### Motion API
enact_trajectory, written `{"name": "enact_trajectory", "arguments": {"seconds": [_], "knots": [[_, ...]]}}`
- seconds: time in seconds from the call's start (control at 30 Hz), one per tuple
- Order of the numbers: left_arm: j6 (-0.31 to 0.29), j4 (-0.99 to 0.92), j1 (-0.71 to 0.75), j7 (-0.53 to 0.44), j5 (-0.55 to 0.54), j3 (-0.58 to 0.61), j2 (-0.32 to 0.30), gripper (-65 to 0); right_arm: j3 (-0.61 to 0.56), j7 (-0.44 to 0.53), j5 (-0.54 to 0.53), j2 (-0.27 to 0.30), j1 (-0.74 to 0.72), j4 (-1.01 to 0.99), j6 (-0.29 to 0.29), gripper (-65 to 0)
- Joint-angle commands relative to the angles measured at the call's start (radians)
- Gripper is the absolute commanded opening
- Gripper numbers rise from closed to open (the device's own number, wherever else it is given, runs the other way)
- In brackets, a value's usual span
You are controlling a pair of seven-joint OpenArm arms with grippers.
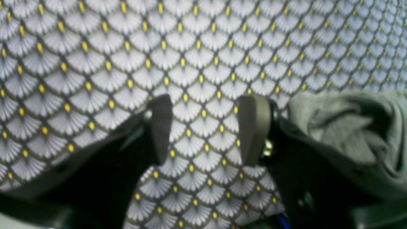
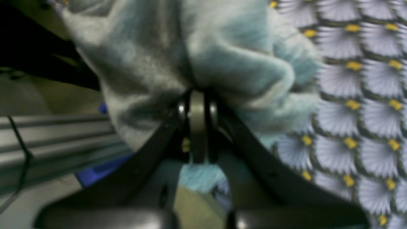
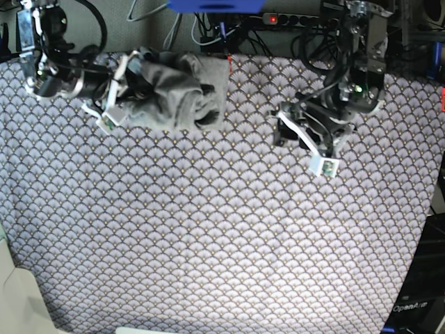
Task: Fold the T-shirt properly
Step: 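Drag the folded grey shirt with the right gripper along the table rim, then lower the left gripper and grasp the shirt's other end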
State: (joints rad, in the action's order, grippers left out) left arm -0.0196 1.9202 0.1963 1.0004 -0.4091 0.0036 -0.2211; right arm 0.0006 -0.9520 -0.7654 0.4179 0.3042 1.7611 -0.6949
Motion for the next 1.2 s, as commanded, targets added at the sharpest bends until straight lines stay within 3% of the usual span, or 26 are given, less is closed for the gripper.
{"name": "enact_trajectory", "arguments": {"seconds": [0.0, 0.07, 0.23, 0.4, 0.63, 0.87, 1.17], "knots": [[-0.003, 0.023, -0.013, -0.022, -0.007, -0.003, -0.005, -32.2, 0.000, 0.011, -0.003, 0.014, -0.013, 0.000, -0.003, -65.0], [-0.004, 0.025, -0.019, -0.022, -0.029, -0.003, -0.005, -32.2, -0.001, 0.011, -0.003, 0.016, -0.018, -0.011, -0.003, -65.0], [-0.104, 0.025, -0.060, -0.022, -0.144, -0.004, -0.005, -32.2, 0.006, 0.011, -0.003, 0.057, -0.018, -0.005, -0.003, -65.0], [-0.112, 0.020, -0.079, -0.022, -0.161, -0.004, -0.002, -32.2, 0.009, 0.011, -0.003, 0.098, -0.010, -0.005, -0.003, -65.0], [-0.116, 0.012, -0.130, -0.022, -0.192, 0.055, 0.009, -32.1, 0.009, 0.011, -0.003, 0.105, -0.009, -0.005, -0.003, -65.0], [-0.213, -0.077, -0.180, -0.022, -0.230, 0.112, 0.007, -32.1, 0.012, 0.001, -0.004, 0.111, -0.013, 0.013, -0.003, -65.0], [-0.205, -0.097, -0.174, -0.022, -0.221, 0.109, -0.030, -32.1, 0.146, 0.000, -0.003, 0.123, 0.086, 0.171, -0.003, -65.0]]}}
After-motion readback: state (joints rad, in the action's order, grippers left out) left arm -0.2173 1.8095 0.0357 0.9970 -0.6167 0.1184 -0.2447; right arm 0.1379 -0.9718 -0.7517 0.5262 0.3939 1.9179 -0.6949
